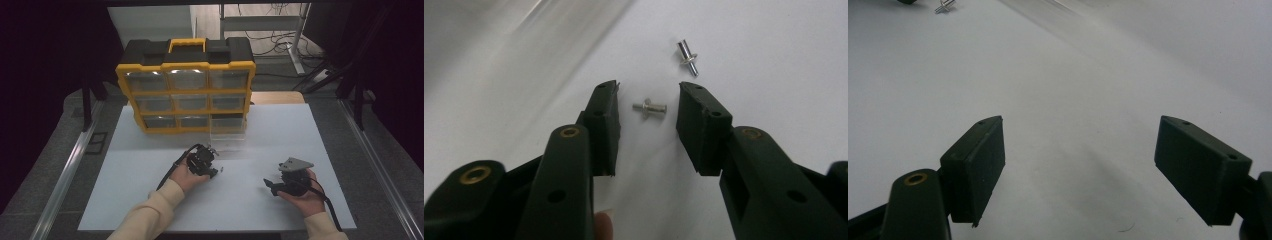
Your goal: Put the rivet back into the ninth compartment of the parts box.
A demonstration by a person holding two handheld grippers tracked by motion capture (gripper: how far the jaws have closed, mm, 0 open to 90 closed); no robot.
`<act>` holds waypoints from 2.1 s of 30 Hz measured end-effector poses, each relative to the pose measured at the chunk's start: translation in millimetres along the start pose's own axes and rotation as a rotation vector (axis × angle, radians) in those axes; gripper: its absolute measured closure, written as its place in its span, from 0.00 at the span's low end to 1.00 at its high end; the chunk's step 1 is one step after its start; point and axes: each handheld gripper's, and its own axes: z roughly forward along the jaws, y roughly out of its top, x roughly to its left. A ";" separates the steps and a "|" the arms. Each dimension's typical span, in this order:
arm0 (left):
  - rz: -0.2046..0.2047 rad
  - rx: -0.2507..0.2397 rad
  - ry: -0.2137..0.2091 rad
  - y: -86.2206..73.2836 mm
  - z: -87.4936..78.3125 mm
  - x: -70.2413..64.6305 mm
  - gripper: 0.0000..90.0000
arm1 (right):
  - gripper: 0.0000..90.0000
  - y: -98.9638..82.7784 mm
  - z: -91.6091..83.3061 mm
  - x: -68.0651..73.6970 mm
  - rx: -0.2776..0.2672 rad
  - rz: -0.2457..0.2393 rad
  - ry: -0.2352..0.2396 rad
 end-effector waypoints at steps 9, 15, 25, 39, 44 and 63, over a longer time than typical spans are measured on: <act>0.024 0.004 -0.006 1.7 0.2 0.1 0.76 | 0.23 0.0 0.0 0.1 0.001 -0.004 -0.002; 0.019 -0.001 -0.015 2.5 0.8 0.3 0.80 | 0.23 -0.1 0.2 0.4 0.004 -0.006 -0.003; 0.018 0.000 -0.025 3.2 0.9 0.9 0.83 | 0.23 -0.3 0.6 0.7 0.009 -0.011 -0.006; 0.013 -0.007 -0.031 4.1 1.2 2.0 0.83 | 0.23 -0.3 0.6 0.7 0.010 -0.012 -0.006; 0.007 -0.017 -0.035 4.9 -0.3 2.8 0.87 | 0.23 -0.3 0.8 0.7 0.010 -0.013 -0.006; 0.010 -0.015 -0.040 6.3 -0.3 3.7 0.89 | 0.23 -0.3 0.6 0.4 0.009 -0.014 -0.007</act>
